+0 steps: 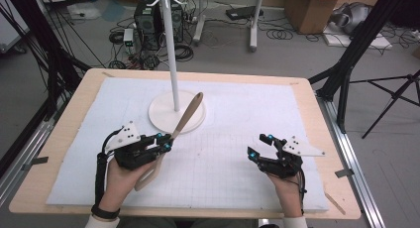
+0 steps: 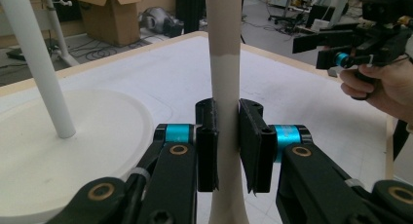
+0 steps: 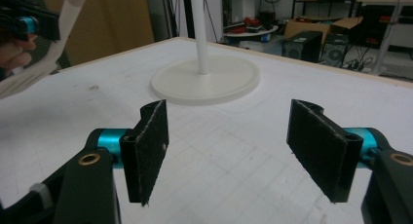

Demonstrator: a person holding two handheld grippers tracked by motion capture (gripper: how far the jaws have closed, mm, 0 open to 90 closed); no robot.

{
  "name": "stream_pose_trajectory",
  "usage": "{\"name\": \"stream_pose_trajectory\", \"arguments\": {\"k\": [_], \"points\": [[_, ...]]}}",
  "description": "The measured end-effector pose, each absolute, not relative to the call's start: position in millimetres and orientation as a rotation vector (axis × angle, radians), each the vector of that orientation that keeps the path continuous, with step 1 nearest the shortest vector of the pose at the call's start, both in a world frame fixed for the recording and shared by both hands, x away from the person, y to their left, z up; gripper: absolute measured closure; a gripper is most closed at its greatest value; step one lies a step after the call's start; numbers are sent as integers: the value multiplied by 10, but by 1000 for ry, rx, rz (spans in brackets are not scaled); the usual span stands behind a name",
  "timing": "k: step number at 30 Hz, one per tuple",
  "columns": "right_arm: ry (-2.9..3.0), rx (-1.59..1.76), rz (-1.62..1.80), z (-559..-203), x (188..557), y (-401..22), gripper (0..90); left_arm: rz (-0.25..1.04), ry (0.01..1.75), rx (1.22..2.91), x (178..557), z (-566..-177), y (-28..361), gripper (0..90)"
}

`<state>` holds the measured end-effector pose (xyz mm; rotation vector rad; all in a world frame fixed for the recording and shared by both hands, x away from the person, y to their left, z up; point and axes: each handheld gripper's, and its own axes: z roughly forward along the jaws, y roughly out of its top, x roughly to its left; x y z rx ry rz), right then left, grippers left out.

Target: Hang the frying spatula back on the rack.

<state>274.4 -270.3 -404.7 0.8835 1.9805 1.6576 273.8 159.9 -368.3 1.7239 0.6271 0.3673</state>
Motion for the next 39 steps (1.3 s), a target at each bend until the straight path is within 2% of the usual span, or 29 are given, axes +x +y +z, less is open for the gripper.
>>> {"name": "stream_pose_trajectory", "arguments": {"k": [18,26,39], "points": [[1947,836,1857,-3497,2758,-1948,298,451,600,1684,2587,-3688,1534,778],[1938,858,1880,-3372,2789,-1640,308,479,588,1685,2555,-3696,1466,778],[1933,946,2003,-3354,2860,-1326,414,533,592,1667,2504,-3733,1351,777]]}}
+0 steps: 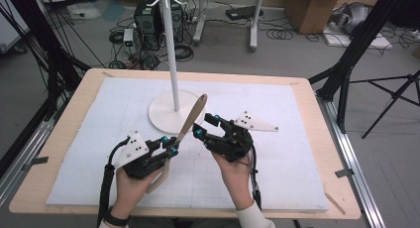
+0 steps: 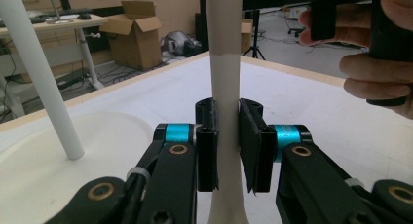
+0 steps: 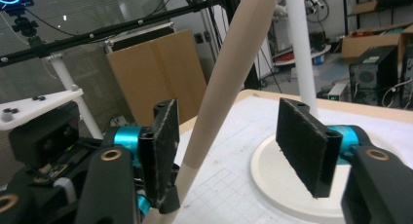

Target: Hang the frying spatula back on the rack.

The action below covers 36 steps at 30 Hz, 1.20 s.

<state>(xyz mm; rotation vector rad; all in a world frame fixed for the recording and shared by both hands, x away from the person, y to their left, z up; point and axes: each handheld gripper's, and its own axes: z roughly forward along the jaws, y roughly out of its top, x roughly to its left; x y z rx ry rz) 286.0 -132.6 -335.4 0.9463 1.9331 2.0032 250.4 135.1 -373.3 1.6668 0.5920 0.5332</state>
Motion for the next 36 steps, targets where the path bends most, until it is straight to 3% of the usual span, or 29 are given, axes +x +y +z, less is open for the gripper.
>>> {"name": "stream_pose_trajectory", "arguments": {"k": [18,21,22,30,31,32,35,36], "points": [[1925,1016,2034,-3366,2900,-1151,573,607,573,1637,2456,-3751,1222,777],[1928,1005,2049,-3366,2902,-1146,644,616,570,1641,2457,-3759,1209,777],[1924,993,2066,-3363,2900,-1157,705,617,568,1637,2455,-3761,1207,777],[1960,957,2087,-3354,2894,-1142,744,630,568,1659,2465,-3776,1182,768],[1964,956,2087,-3352,2893,-1145,745,620,557,1651,2465,-3771,1193,762],[1969,949,2080,-3349,2901,-1152,746,614,549,1645,2463,-3761,1200,684],[1988,931,2082,-3340,2912,-1168,748,592,523,1640,2454,-3714,1258,628],[2017,906,2099,-3325,2920,-1181,749,568,516,1640,2462,-3703,1278,556]]}}
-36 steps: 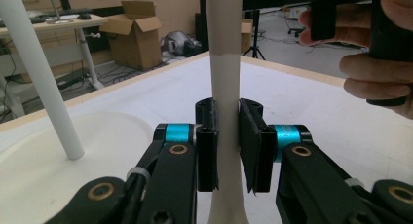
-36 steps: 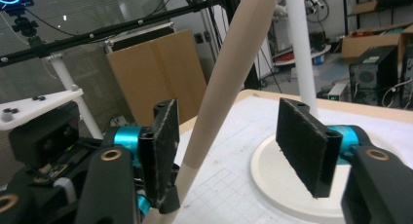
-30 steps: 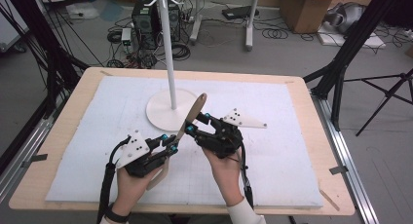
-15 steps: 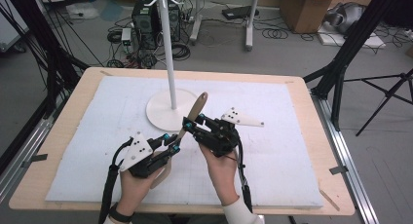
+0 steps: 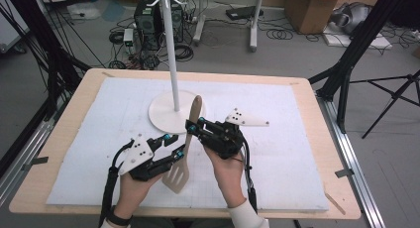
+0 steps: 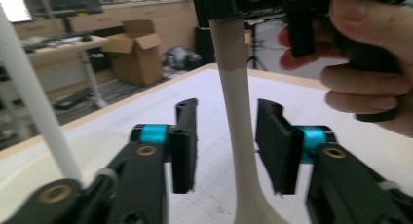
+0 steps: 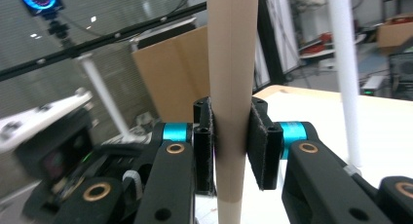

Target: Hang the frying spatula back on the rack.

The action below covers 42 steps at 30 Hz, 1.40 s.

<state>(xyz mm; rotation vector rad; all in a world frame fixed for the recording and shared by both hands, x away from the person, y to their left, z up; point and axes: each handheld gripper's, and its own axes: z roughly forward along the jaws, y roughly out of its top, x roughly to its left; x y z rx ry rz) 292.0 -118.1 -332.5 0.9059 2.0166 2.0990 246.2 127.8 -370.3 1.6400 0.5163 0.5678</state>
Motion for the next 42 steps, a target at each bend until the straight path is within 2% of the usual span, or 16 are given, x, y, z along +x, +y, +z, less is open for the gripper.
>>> {"name": "stream_pose_trajectory", "arguments": {"k": [8,9,12,16,18,26,30,42], "points": [[2172,638,2155,-3240,2940,-1194,749,257,382,1653,2605,-3582,1522,431],[2208,596,2164,-3223,2938,-1189,749,229,370,1655,2622,-3573,1532,394],[2265,496,2176,-3174,2930,-1176,749,100,312,1677,2692,-3545,1545,359],[2328,362,2221,-3114,2928,-1171,749,12,207,1673,2726,-3502,1491,349],[2341,311,2233,-3092,2925,-1160,749,24,158,1688,2718,-3478,1449,376],[2374,231,2248,-3056,2923,-1181,749,24,128,1682,2727,-3433,1369,593],[2380,208,2252,-3049,2922,-1212,749,29,110,1670,2730,-3428,1373,673],[2389,173,2225,-3044,2912,-1217,747,24,93,1672,2751,-3440,1362,767]]}}
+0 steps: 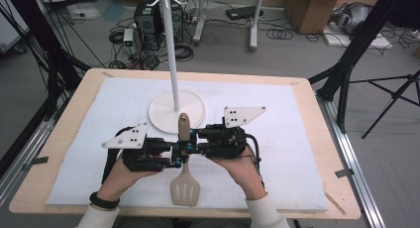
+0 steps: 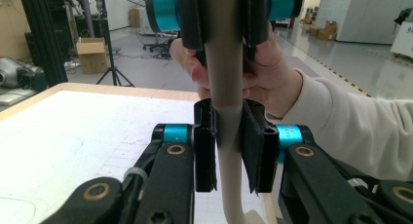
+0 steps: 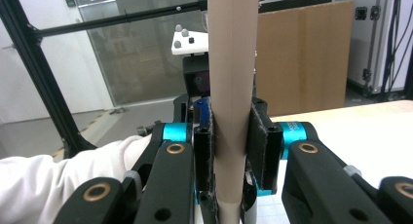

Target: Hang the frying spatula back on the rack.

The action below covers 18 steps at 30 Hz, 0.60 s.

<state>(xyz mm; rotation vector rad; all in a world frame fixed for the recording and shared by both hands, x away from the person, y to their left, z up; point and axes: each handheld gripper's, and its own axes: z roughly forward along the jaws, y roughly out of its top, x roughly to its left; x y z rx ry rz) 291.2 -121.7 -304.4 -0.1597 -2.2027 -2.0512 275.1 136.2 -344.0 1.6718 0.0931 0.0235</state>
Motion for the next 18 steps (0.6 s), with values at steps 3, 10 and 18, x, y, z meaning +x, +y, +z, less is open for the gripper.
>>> {"name": "stream_pose_trajectory", "arguments": {"k": [3,10,18], "points": [[-2254,-148,-2054,-3036,2887,-1204,730,55,99,1688,2760,-3442,1361,779],[-2308,-245,-2102,-3028,2886,-1290,412,90,104,1702,2814,-3420,1363,780],[-2588,-486,-2132,-3169,2791,-1709,303,162,183,1711,3028,-3250,1468,780]]}}
